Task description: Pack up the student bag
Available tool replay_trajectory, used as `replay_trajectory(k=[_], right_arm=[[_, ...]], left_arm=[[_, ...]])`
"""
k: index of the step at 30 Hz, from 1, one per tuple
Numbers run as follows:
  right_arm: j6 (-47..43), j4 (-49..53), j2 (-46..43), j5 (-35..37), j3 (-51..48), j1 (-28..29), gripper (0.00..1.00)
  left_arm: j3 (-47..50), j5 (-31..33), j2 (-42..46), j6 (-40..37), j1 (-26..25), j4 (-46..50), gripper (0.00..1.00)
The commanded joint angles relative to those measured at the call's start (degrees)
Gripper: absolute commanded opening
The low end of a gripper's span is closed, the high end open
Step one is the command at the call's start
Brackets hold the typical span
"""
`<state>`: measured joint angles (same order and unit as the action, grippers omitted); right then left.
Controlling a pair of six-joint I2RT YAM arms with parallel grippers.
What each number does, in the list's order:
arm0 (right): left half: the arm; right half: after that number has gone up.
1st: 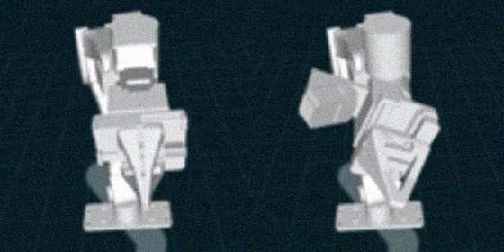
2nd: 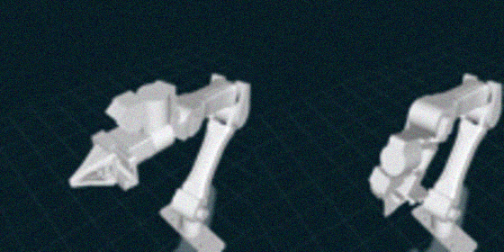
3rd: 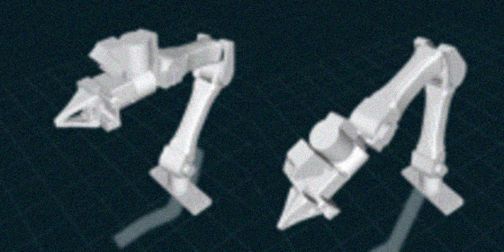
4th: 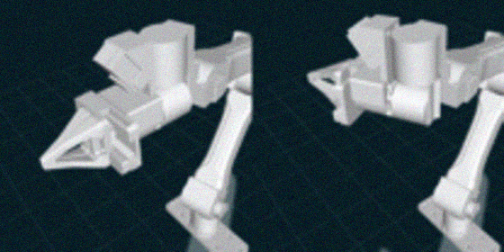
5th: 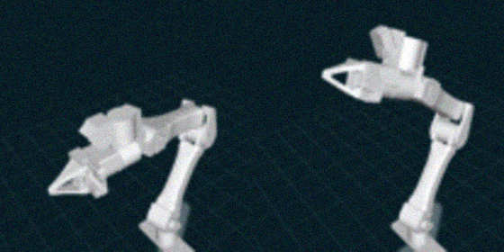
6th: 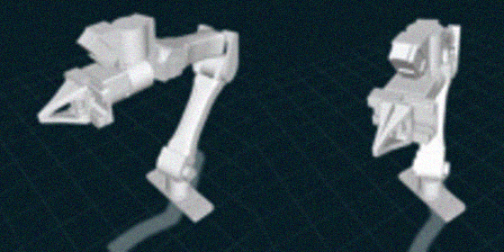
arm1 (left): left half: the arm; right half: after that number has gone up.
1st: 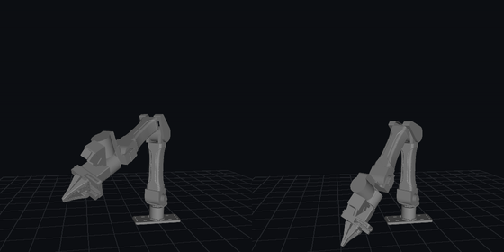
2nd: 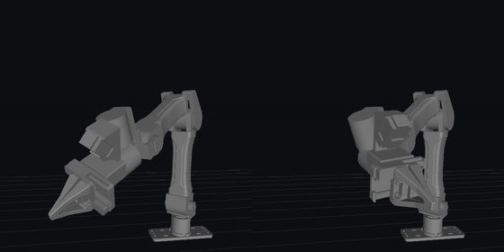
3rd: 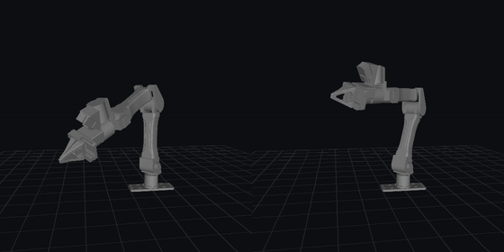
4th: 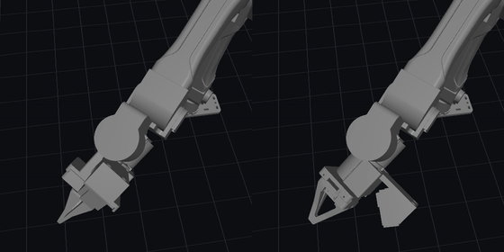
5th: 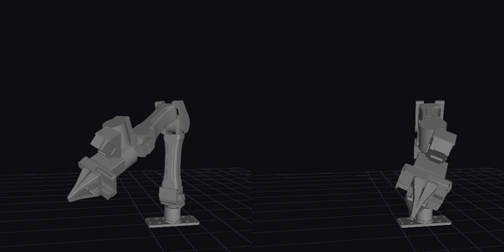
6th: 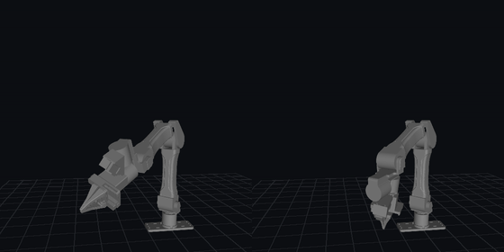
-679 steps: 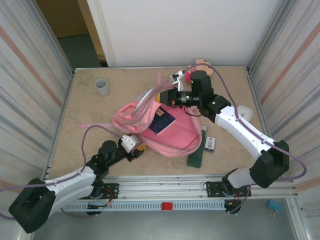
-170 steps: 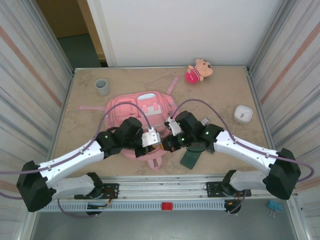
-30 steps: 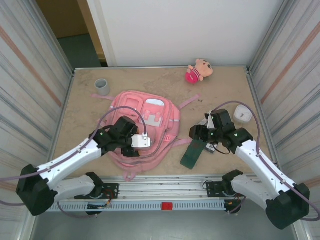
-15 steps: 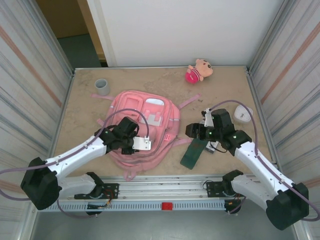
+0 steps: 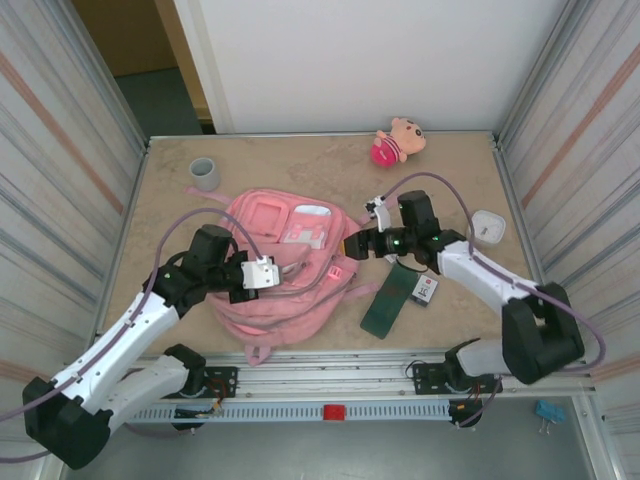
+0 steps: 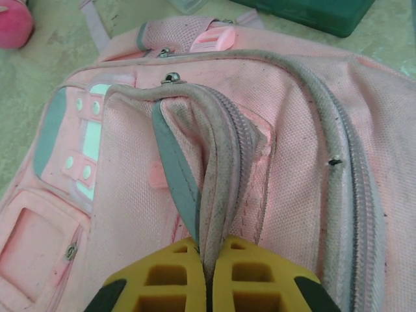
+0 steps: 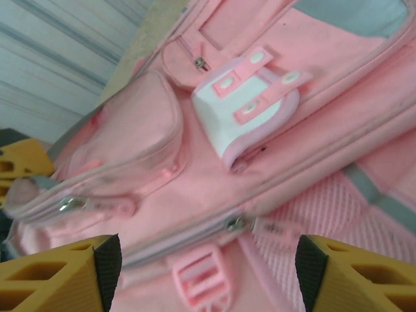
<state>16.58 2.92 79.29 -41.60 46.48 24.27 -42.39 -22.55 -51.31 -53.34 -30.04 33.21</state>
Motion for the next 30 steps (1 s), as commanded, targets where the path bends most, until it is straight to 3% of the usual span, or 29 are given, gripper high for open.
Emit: replay_trajectory(k=[1,15,19,24,27,30], right_arm=[[-4.16,-4.03,5.6,-4.52,2.82,0.37,0.73],[-7.58,-3.43,15.72,-14.7,4.22,1.96,0.71],[-7.71,-2.06,12.9,-18.1,3.24,2.31,0.62],[-8.28,-1.51,9.7,-19.2,3.08,2.27,0.42],[-9.77,0.72,10.82,-19.13,4.88,2.19,0.36],[-11.53,4.4,12.69,-17.59,7.07,2.27,0.36]], left_arm=[[-1.06,-5.8,0.64,-0.46,0.4,-4.71,0.0],[0.47,-11.05,2.68,2.19,4.69,-9.22,0.0],[0.14,-10.34,2.11,1.77,4.99,-8.48,0.0],[0.07,-10.74,1.66,1.96,5.12,-9.04,0.0],[0.05,-11.44,1.45,2.35,5.13,-9.78,0.0],[-0.1,-11.38,1.56,2.59,5.11,-9.83,0.0]])
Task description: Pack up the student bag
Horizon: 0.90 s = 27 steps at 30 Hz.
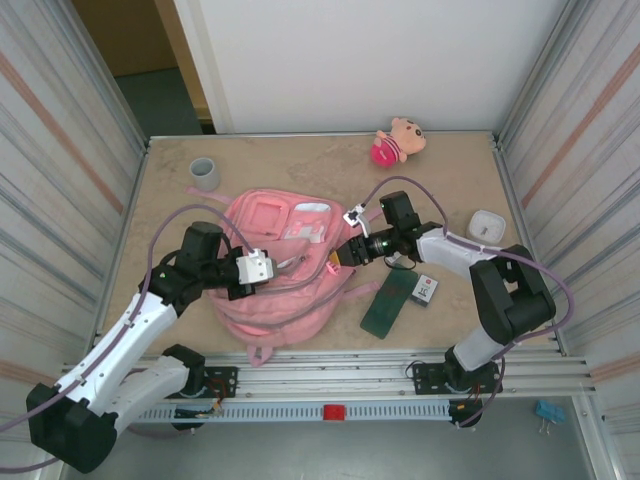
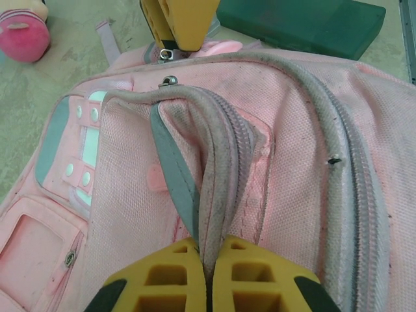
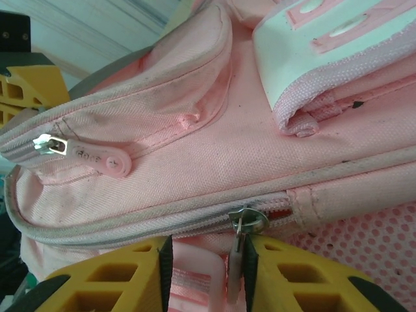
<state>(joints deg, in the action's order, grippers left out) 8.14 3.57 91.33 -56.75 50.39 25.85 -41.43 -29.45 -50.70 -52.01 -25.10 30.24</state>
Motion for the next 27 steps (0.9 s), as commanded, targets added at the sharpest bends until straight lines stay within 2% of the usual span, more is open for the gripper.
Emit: replay_trajectory(k=[1,2,4,9,13,22,25,27], right_arm=[[-3.4,4.38,0.94,-1.38,3.38,0.71,0.39],[-3.56,4.36,1.25,-0.43,3.4,0.68,0.41],[-3.46,3.79,1.76,0.64,3.31,0.37,0.37],[-1.83,1.88,1.33,3.1,2.97,-0.84,0.17],[-1.37,3.18,0.05,8.27,3.61,-1.83,0.01],[-7.35,5.39,-6.33,24.57,2.87,2.55,0.0],[-9.1,5.44,-7.84,26.33,3.14,3.6,0.0],[-9.89,6.89,-8.24,25.0,3.97,3.76,0.0]], left_arm=[[-0.95,-4.47,0.95,1.21,0.18,-6.83,0.0],[-0.93,-4.47,1.08,1.25,0.15,-6.86,0.0],[-0.93,-4.47,1.22,1.29,0.14,-6.93,0.0],[-0.69,-3.77,1.35,0.95,0.15,-6.49,0.0],[-0.58,-3.99,1.61,0.17,0.16,-5.0,0.0],[-2.21,-4.41,0.06,-8.22,-1.32,4.73,0.0],[-2.34,-0.79,-1.06,-9.26,-4.06,5.44,0.0],[-2.26,1.74,-2.07,-6.9,-4.9,3.74,0.0]])
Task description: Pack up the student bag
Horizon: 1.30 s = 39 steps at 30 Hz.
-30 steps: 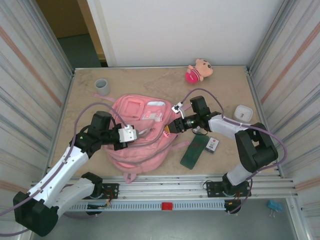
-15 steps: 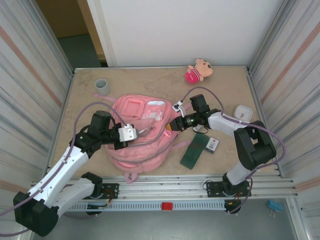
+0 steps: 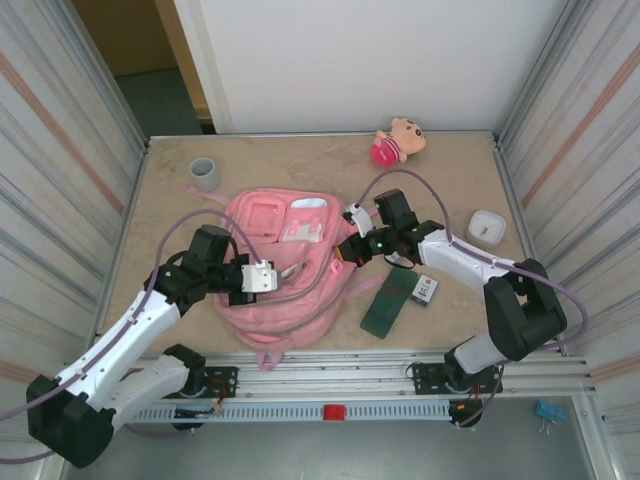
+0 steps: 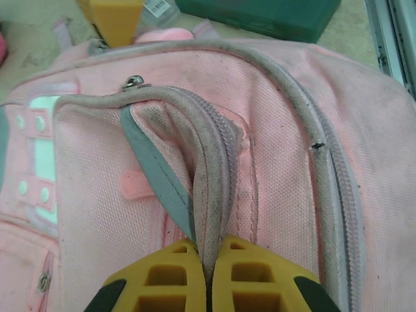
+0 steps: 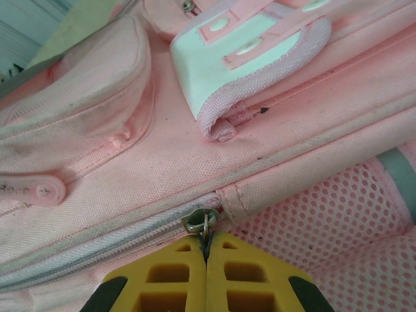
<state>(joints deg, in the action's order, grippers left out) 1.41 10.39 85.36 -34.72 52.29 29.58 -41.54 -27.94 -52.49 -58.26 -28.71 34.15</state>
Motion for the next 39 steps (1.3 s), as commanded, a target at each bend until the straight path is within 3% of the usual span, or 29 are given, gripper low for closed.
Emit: replay_trajectory(k=[1,5,9,16,18,25,32,39], right_arm=[[-3.33,1.42,-2.42,2.25,2.78,0.16,0.0],[-4.03,8.16,-3.22,-1.01,5.42,1.16,0.0],[-5.02,15.1,-3.62,6.7,7.28,3.62,0.0],[-3.81,23.55,-1.27,9.63,11.59,4.08,0.0],[-2.59,25.55,-0.59,14.37,13.03,4.39,0.0],[-7.92,22.3,1.56,22.06,12.87,5.69,0.0],[-13.17,21.62,2.75,17.52,14.78,5.49,0.0],[-10.58,35.24,3.84,7.68,21.38,4.53,0.0]], left_arm=[[-1.89,1.35,-0.65,1.16,-1.34,-1.67,0.0],[-1.52,6.35,-1.2,6.74,-1.81,-6.33,0.0],[-1.55,6.66,-1.38,1.83,-5.03,-2.94,0.0],[-1.99,10.22,-3.61,-0.08,-8.13,-1.36,0.0],[-2.47,10.99,-4.51,-2.69,-9.49,0.79,0.0],[-2.76,7.05,-3.98,-5.54,-10.57,1.13,0.0],[-2.5,10.09,-3.76,-6.08,-10.73,2.12,0.0],[-1.57,17.34,-4.52,1.79,-10.79,-4.94,0.0]])
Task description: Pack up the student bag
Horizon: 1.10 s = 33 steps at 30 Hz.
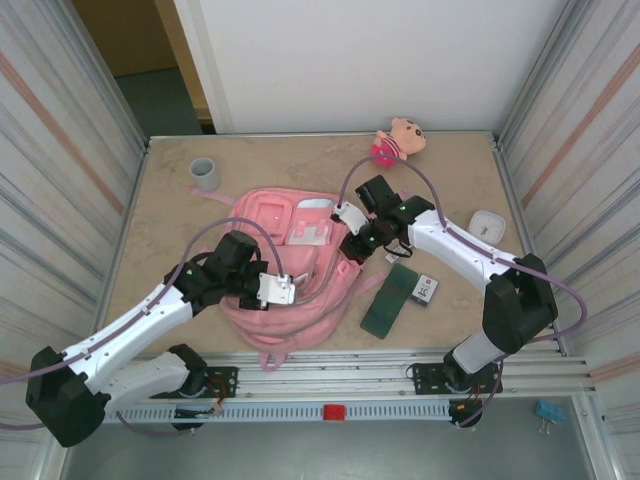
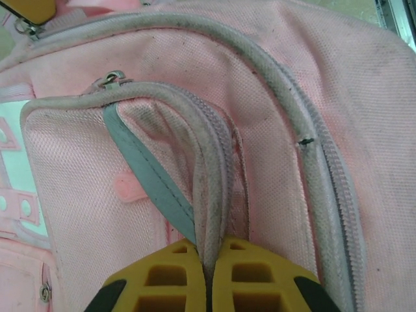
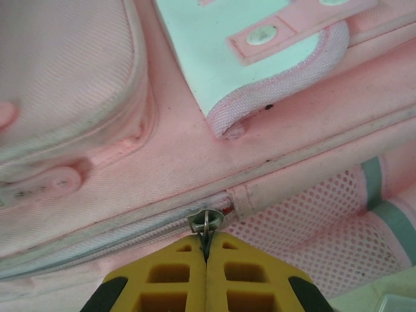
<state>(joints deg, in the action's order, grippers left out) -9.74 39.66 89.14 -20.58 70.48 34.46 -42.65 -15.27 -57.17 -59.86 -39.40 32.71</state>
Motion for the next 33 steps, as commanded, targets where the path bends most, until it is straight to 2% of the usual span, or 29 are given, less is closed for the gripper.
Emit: replay_trajectory(k=[1,4,8,17,22,26,27,31,33], right_arm=[[1.73,6.71,-0.02,-7.96,3.19,-0.28,0.0],[5.84,6.75,-0.92,-11.6,1.96,0.09,0.0],[10.63,6.64,-1.84,-12.73,1.17,0.4,0.0],[19.59,3.25,-3.29,-15.87,-1.57,1.13,0.0],[27.49,-4.9,-7.08,-19.85,-7.01,2.06,0.0],[33.92,-13.33,-10.35,-17.31,-13.67,2.46,0.0],[35.05,-15.0,-10.89,-16.08,-15.15,2.43,0.02],[38.21,-22.34,-13.28,-13.31,-20.4,2.31,0.23],[39.11,-24.32,-14.26,-12.09,-22.08,2.37,0.25]], left_arm=[[-0.41,5.49,-0.11,4.62,-0.07,-4.18,0.0],[-1.07,8.03,-1.06,8.65,0.02,-5.91,0.0],[-1.93,12.54,-1.87,14.11,0.0,-8.81,0.0],[-1.82,13.95,-0.5,26.5,-0.06,-17.24,0.0],[-1.75,15.36,-1.53,30.67,-0.71,-18.67,0.0],[-0.99,13.57,-1.92,31.03,-2.21,-20.99,0.0],[-0.78,12.7,-1.85,30.9,-2.45,-21.65,0.0],[-0.95,11.4,-1.53,31.14,-2.82,-23.04,0.0],[-1.01,10.71,-1.05,31.09,-2.9,-23.3,0.0]])
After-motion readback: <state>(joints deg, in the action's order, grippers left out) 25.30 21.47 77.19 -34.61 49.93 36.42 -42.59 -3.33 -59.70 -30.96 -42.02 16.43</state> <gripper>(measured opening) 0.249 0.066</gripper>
